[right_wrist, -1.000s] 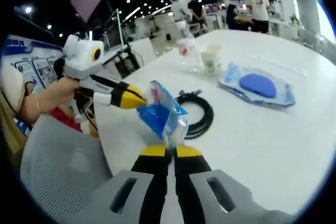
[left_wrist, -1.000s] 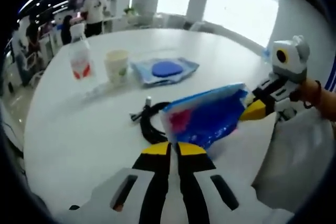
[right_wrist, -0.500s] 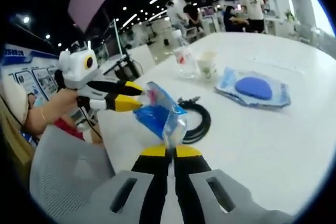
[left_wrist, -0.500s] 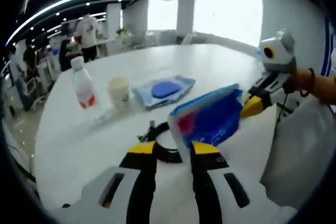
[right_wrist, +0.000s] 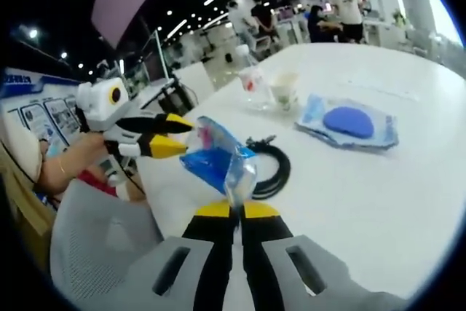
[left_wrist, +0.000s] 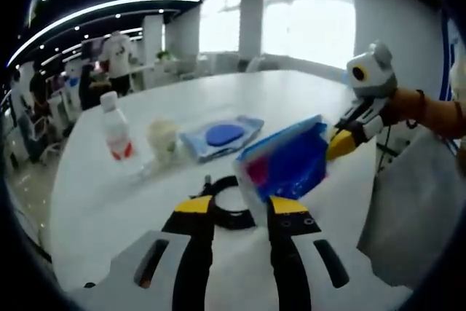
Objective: Arrange the tabletop items into an orderly group along one side of the table until the central work area is clear of visible clutter.
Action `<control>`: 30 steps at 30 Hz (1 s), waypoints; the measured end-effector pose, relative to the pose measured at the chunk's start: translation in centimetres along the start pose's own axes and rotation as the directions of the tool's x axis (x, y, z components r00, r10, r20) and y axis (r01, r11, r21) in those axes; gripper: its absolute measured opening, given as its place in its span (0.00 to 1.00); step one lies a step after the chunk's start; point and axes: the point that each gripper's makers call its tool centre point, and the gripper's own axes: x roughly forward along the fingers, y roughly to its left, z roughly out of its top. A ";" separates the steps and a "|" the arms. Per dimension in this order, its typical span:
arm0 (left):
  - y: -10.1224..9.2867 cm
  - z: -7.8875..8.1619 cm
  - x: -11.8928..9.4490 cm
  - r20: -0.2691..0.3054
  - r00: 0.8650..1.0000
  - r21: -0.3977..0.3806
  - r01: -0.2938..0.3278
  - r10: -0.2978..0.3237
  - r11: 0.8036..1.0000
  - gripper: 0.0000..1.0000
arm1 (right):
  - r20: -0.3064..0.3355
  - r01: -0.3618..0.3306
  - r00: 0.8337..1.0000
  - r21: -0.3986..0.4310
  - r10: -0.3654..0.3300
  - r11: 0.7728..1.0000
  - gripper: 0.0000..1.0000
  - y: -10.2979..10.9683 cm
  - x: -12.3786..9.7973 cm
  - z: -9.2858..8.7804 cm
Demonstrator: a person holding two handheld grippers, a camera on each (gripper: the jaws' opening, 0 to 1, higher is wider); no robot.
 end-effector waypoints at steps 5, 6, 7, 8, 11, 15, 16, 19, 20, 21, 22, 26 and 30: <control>0.0 0.3 -0.2 0.012 1.000 -0.004 0.005 -0.005 1.000 0.26 | -0.005 0.010 1.000 -0.007 -0.010 1.000 0.03 -0.2 -0.6 0.3; 0.0 0.4 -0.2 0.016 1.000 -0.006 0.006 -0.006 1.000 0.26 | -0.007 0.014 1.000 -0.007 -0.014 1.000 0.03 -0.3 -0.7 0.3; 0.0 0.4 -0.3 0.019 1.000 -0.008 0.009 -0.008 1.000 0.26 | -0.008 0.015 1.000 -0.006 -0.015 1.000 0.03 -0.3 -0.8 0.4; -0.2 0.6 -0.3 0.027 1.000 -0.008 0.017 -0.017 1.000 0.26 | -0.007 0.018 1.000 -0.005 -0.018 1.000 0.03 -0.4 -1.0 0.5; -0.9 0.7 -0.4 0.026 0.999 0.006 0.042 -0.042 0.999 0.26 | -0.003 0.017 1.000 0.005 -0.017 1.000 0.03 -0.5 -1.3 0.7; -2.0 0.8 -0.4 0.031 0.997 0.027 0.069 -0.070 0.997 0.26 | -0.005 0.024 1.000 0.017 -0.024 1.000 0.03 -0.6 -1.7 0.9; -2.2 0.8 -0.4 0.029 0.997 0.033 0.072 -0.073 0.997 0.26 | -0.003 0.023 1.000 0.017 -0.022 1.000 0.03 -0.5 -1.8 1.0; -2.9 0.6 -0.1 0.014 0.996 0.053 0.090 -0.091 0.995 0.26 | 0.002 0.011 1.000 0.019 -0.011 1.000 0.03 -0.1 -2.1 1.3; -3.1 0.6 0.0 0.010 0.996 0.064 0.093 -0.094 0.994 0.25 | 0.003 0.010 1.000 0.015 -0.010 1.000 0.03 0.0 -2.2 1.3; -3.3 0.5 0.1 0.004 0.995 0.075 0.095 -0.095 0.993 0.24 | 0.001 0.006 1.000 0.012 -0.006 1.000 0.03 0.1 -2.3 1.4; -3.4 0.6 0.2 0.000 0.996 0.079 0.092 -0.092 0.993 0.24 | -0.002 0.003 1.000 0.011 -0.003 1.000 0.03 0.3 -2.4 1.3; -3.9 1.1 0.5 0.011 0.994 0.083 0.103 -0.105 0.991 0.22 | -0.015 0.003 1.000 0.001 -0.003 1.000 0.03 0.5 -3.0 1.2; -4.7 1.3 0.6 0.011 0.992 0.086 0.125 -0.126 0.988 0.15 | -0.028 0.014 1.000 -0.008 -0.014 1.000 0.03 0.5 -3.5 1.0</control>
